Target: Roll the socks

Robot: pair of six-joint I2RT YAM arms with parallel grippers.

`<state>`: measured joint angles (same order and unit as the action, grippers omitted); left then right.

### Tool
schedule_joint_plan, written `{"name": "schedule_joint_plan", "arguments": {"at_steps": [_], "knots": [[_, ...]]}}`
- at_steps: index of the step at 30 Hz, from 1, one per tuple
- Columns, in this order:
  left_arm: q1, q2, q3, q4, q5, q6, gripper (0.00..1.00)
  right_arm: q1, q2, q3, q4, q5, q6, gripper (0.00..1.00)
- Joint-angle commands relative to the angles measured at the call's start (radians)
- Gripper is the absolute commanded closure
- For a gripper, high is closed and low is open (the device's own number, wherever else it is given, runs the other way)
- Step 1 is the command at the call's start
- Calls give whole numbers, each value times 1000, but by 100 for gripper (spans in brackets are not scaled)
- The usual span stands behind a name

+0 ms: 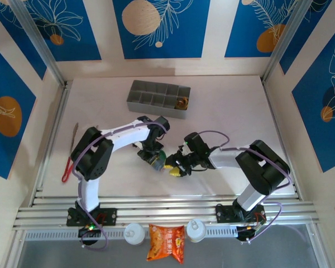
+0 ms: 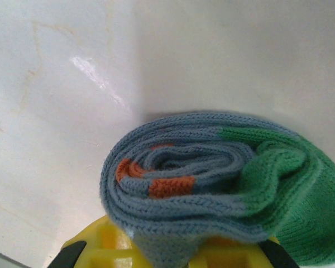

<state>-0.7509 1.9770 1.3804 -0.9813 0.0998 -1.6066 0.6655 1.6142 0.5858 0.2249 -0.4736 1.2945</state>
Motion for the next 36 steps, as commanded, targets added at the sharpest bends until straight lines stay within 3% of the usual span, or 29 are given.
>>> {"name": "schedule_joint_plan", "arguments": {"at_steps": [1, 14, 20, 25, 26, 29, 30, 32, 35, 36], "knots": [[-25, 150, -59, -128, 35, -4, 100, 12, 14, -12, 202, 1, 135, 54], [-23, 227, 23, -52, 67, 67, 100, 45, 115, 31, 218, 22, 198, 55], [-23, 226, 9, -32, 94, 104, 100, 19, 172, 83, 209, 18, 188, 65], [-20, 162, -51, 28, 104, 122, 100, -4, 198, 105, 82, 28, 213, 92], [-17, 136, -71, 43, 97, 126, 97, -6, 196, 105, 42, 30, 214, 97], [-4, 26, -158, 126, 86, 136, 72, -23, 201, 85, -58, 15, 212, 100], [1, -18, -192, 161, 83, 139, 61, -32, 209, 74, -75, -3, 209, 100], [14, -97, -240, 204, 69, 148, 30, -49, 235, 54, -83, -44, 203, 100], [35, -214, -316, 313, 53, 173, 11, -77, 279, 20, -51, -104, 207, 100], [40, -254, -344, 357, 37, 182, 9, -89, 296, 16, -50, -126, 205, 100]]}}
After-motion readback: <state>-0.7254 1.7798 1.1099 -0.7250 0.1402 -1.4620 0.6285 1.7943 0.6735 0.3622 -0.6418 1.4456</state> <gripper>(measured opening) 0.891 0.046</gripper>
